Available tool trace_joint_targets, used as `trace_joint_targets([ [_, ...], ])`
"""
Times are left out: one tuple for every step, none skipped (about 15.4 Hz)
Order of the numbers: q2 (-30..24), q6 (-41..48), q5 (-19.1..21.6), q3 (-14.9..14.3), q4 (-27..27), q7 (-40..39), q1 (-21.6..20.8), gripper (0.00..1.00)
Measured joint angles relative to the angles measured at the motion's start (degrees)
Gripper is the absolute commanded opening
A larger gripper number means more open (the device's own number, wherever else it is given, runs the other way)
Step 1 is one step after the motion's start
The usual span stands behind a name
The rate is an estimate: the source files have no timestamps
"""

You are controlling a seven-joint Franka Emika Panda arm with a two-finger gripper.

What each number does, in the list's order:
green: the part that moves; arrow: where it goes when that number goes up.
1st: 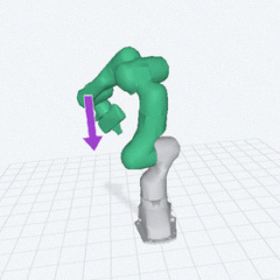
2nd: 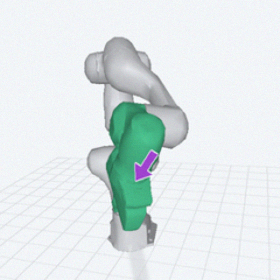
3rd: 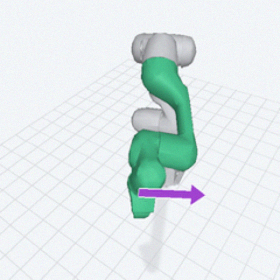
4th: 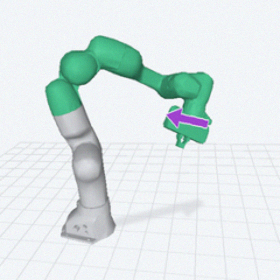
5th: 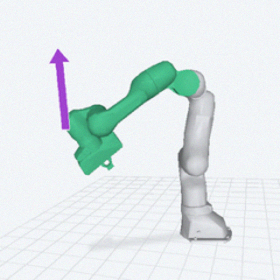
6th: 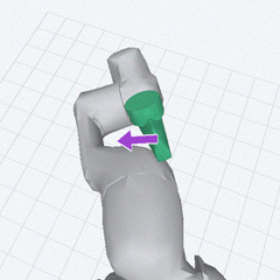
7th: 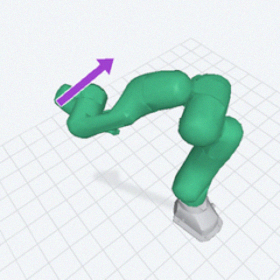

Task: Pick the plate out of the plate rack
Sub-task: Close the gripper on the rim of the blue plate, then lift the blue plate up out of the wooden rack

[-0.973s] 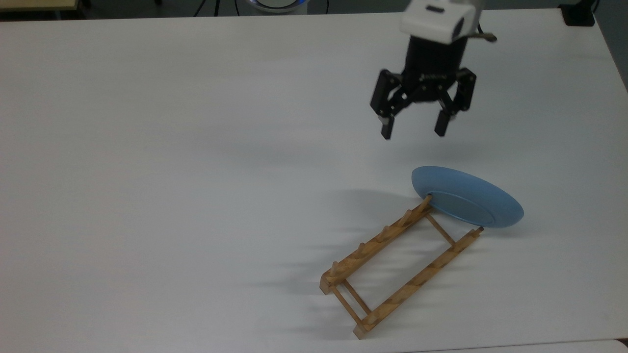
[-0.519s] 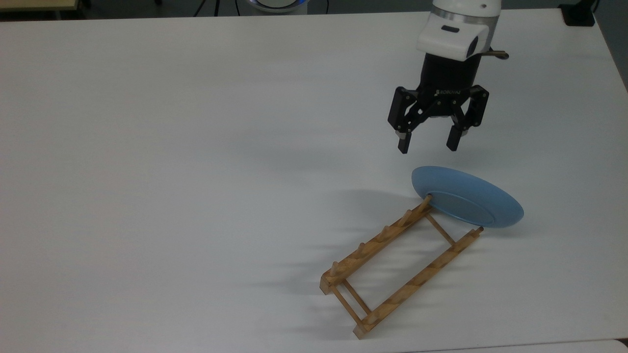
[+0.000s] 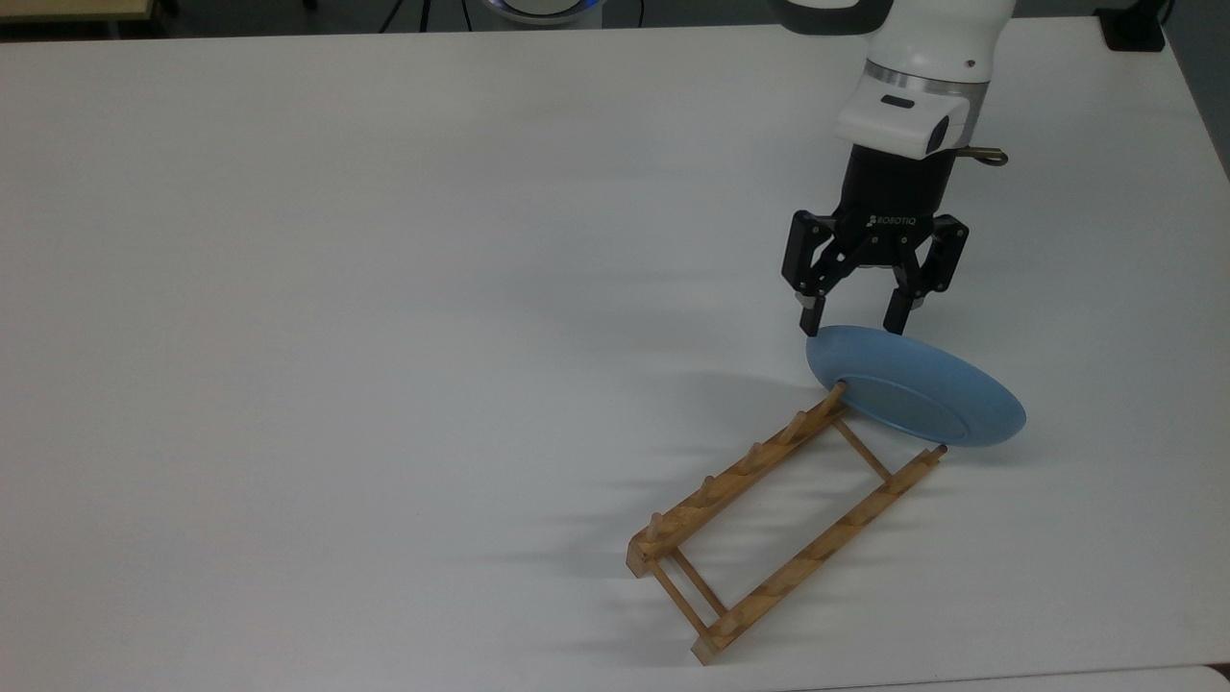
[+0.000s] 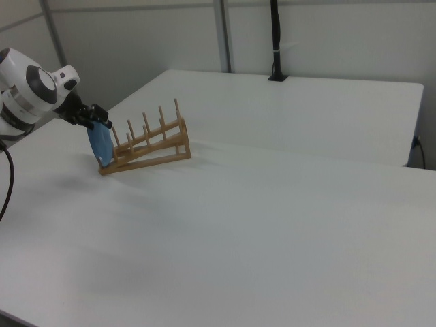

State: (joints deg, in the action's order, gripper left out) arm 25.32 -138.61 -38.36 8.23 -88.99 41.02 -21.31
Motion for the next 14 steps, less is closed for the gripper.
trace_joint_targets([
  [0.16, 0.0, -0.01, 0.08, 0.22, 0.05, 0.0, 0.24],
  [0.26, 0.0, -0.01, 0.11, 0.42, 0.07, 0.0, 0.15],
  [0.31, 0.0, -0.01, 0.11, 0.52, 0.09, 0.0, 0.07],
  [0.36, 0.0, -0.01, 0.11, 0.58, 0.1, 0.0, 0.0],
  [0.37, 0.0, -0.02, 0.11, 0.61, 0.1, 0.01, 0.0],
  [0.41, 0.0, -0.16, 0.11, 0.62, 0.1, 0.03, 0.0],
  [0.48, 0.0, -0.62, 0.11, 0.67, 0.21, 0.05, 0.0],
  [0.53, 0.0, -1.32, 0.12, 0.7, 0.25, 0.03, 0.0],
  [0.56, 0.0, -1.96, 0.15, 0.71, 0.27, 0.03, 0.0],
  [0.59, 0.0, -2.41, 0.18, 0.71, 0.3, 0.03, 0.0],
  [0.61, 0.0, -2.57, 0.19, 0.71, 0.3, 0.03, 0.0],
  [0.61, 0.0, -2.61, 0.2, 0.72, 0.3, 0.03, 0.0],
  [0.61, 0.0, -2.61, 0.2, 0.75, 0.3, 0.03, 0.0],
  [0.61, 0.0, -2.61, 0.2, 0.9, 0.32, 0.04, 0.0],
])
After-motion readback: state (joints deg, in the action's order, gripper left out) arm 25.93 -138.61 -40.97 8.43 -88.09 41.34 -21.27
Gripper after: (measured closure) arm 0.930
